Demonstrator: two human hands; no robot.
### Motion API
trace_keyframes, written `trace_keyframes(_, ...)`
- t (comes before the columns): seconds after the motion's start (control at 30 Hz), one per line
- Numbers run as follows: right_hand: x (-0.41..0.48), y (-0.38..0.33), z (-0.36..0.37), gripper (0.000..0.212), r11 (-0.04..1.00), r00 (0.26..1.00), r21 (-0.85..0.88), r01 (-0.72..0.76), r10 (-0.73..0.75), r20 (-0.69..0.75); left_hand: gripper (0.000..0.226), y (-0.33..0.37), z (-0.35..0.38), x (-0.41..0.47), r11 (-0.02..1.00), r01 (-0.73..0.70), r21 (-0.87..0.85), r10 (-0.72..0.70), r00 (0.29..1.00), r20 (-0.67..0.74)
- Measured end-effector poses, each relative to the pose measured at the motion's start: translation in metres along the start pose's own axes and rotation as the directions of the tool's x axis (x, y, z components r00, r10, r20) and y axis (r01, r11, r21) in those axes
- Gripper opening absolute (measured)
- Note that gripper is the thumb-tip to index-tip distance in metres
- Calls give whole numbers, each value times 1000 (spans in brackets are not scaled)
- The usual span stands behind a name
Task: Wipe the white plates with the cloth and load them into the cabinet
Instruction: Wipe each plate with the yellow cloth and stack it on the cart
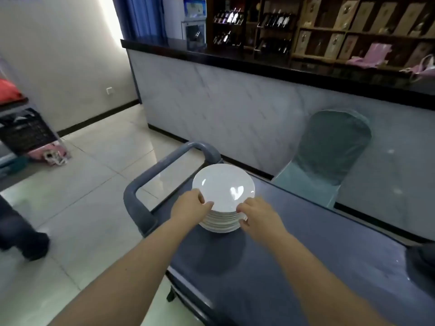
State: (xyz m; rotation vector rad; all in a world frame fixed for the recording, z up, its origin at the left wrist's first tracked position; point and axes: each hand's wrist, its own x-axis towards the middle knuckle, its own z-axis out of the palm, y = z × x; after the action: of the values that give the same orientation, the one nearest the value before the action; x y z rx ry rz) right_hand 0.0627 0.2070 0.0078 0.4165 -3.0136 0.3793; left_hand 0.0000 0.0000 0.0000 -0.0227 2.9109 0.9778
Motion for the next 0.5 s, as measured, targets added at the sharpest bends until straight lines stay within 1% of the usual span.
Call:
trace_keyframes(0.03, -3, -1, 8, 22, 1000, 1000, 13, -14, 15, -18, 32, -7, 6, 3, 997, 47, -61, -46, 999, 18)
trace_keyframes(0.07, -4, 0, 15, 18, 997, 997, 77, -28, 34, -72, 38, -11, 10, 7, 984, 117, -135, -116, 993, 18)
trace_keyframes(0.1, -6, -1, 23, 15, 994, 994, 102, -51, 60, -89, 43, -16, 15, 12, 972, 158, -176, -154, 988, 31)
trace_keyframes(0.2, -2, -10, 37, 16, 984, 987, 142, -109, 123, -100, 52, -21, 19, 27, 910, 292, -295, -267, 956, 122)
trace_keyframes(0.23, 3, -12, 38, 17, 981, 984, 157, -114, 133, -120, 52, -24, 20, 34, 899, 309, -312, -279, 950, 138)
trace_keyframes(0.27, 8, -15, 37, 19, 979, 980, 167, -114, 138, -141, 51, -26, 19, 38, 904, 310, -294, -280, 950, 141)
trace_keyframes(0.4, 32, -19, 39, 22, 975, 973, 169, -145, 172, -156, 44, -34, 23, 55, 922, 279, -267, -235, 954, 183)
trace_keyframes(0.5, 50, -17, 38, 20, 959, 953, 194, -206, 242, -183, 39, -40, 26, 63, 913, 279, -296, -215, 949, 232)
